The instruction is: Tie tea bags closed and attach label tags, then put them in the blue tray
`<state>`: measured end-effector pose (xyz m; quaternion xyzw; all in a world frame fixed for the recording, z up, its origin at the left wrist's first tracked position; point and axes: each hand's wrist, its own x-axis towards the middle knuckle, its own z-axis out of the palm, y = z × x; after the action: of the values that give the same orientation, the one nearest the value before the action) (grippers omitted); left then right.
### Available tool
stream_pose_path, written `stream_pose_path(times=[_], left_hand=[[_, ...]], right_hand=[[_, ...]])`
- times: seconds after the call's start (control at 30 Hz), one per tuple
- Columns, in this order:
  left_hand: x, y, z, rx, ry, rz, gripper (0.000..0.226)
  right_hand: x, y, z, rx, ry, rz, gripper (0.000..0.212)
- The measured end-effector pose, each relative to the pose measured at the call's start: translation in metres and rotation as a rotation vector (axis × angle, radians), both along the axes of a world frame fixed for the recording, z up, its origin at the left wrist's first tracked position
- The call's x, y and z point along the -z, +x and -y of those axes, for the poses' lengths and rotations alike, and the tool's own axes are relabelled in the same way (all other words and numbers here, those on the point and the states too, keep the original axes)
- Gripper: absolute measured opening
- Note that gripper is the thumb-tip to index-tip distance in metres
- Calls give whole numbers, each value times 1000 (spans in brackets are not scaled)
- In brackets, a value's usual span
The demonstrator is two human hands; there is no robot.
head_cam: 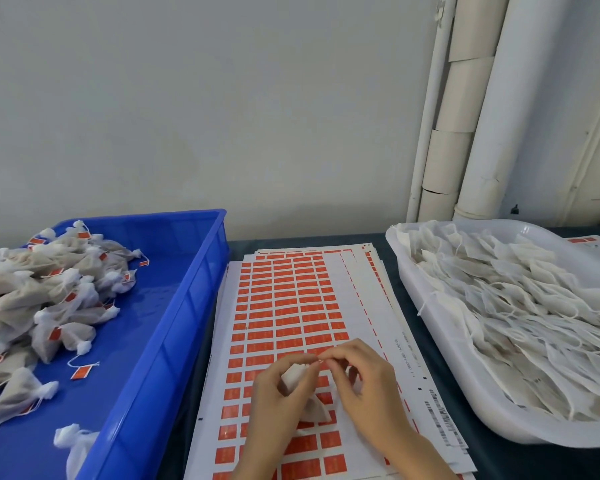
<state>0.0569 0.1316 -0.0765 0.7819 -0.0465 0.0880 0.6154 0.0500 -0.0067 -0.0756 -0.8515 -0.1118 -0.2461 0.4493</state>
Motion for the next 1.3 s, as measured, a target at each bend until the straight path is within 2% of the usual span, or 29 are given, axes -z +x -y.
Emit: stream_pose_path(times=[0.13,0.37,0.53,0.57,0.63,0.67,0.93,1.1,1.3], left_hand=[[-1,-1,2,-5,19,-5,12],[-3,-3,1,23,-63,-35,16],[-10,-4,1,74,-183,-159,47],[-12,0,1,101,-220,-204,44],[-15,4,0,146,-178,-284,11],[-14,4,-1,133,-140,-294,12],[-1,1,-1,-68,-224,-278,26],[-1,-4,-2,-52,-207,-186,22],[-2,-9,-5,-30,-223,-223,28]], right_hand=[[3,0,0,35,-13,27,16],[5,3,2,137,-34,31,14],[4,3,3,171,-16,13,15],[4,3,4,177,-8,11,16],[3,3,5,189,5,-1,16],[3,3,5,194,8,-8,15],[2,6,11,302,6,-29,10],[1,7,15,380,-21,-18,10],[1,6,14,390,19,4,10]])
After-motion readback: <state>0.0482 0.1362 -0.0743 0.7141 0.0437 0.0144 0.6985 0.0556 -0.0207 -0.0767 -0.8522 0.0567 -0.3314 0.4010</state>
